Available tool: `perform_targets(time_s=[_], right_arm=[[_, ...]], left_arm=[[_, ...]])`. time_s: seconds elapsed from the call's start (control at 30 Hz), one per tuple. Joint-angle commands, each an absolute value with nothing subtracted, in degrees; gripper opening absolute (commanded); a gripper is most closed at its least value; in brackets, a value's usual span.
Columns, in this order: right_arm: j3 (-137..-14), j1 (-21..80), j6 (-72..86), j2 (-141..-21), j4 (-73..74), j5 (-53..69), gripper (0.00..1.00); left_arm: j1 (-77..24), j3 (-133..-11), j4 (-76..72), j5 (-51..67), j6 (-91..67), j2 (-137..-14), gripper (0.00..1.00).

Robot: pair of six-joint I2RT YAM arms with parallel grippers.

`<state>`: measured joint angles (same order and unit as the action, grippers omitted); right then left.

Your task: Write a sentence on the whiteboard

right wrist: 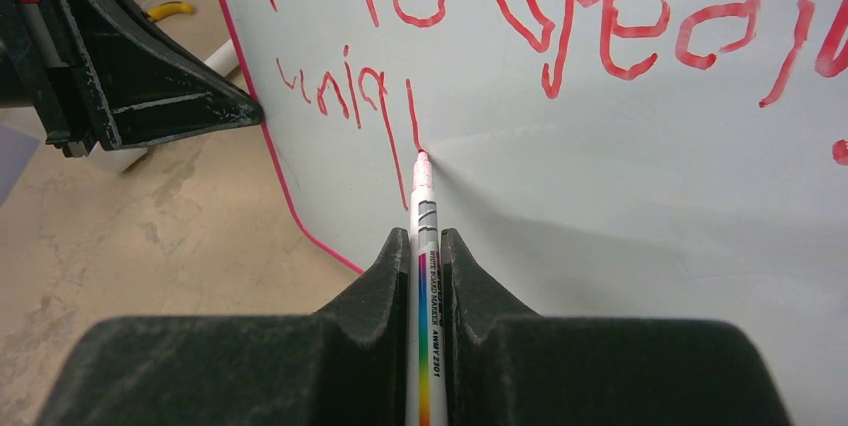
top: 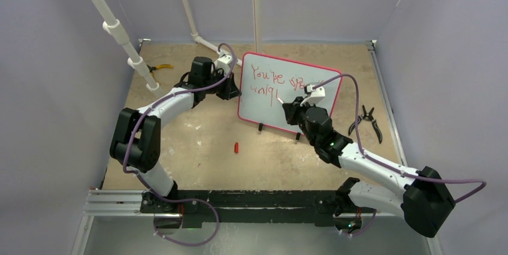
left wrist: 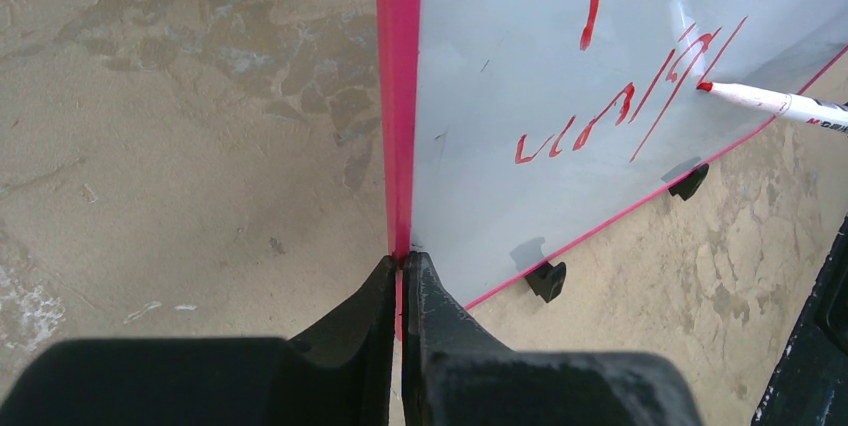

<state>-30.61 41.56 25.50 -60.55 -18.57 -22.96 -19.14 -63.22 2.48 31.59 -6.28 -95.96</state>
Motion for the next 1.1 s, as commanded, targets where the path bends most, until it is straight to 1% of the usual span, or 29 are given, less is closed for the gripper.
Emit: perform_targets(time_s=[0.0,0.53,1.07], right_arm=[[-32.6,41.2,24.1,-60.3,-16.6,-27.7,0.0],[-36.1,41.2,21.2,-60.1,-18.7,-29.5,0.0],[-32.1,41.2,25.1,-60.3,-16.3,-26.8,0.0]], left_arm=[[-19.6,-64.3,1.9,33.2,-5.8,-94.1,0.0],[-19.6,-64.3,2.0,33.1,-5.6,-94.3,0.0],[-19.6,-64.3,2.0,33.2,-5.7,-94.1,0.0]])
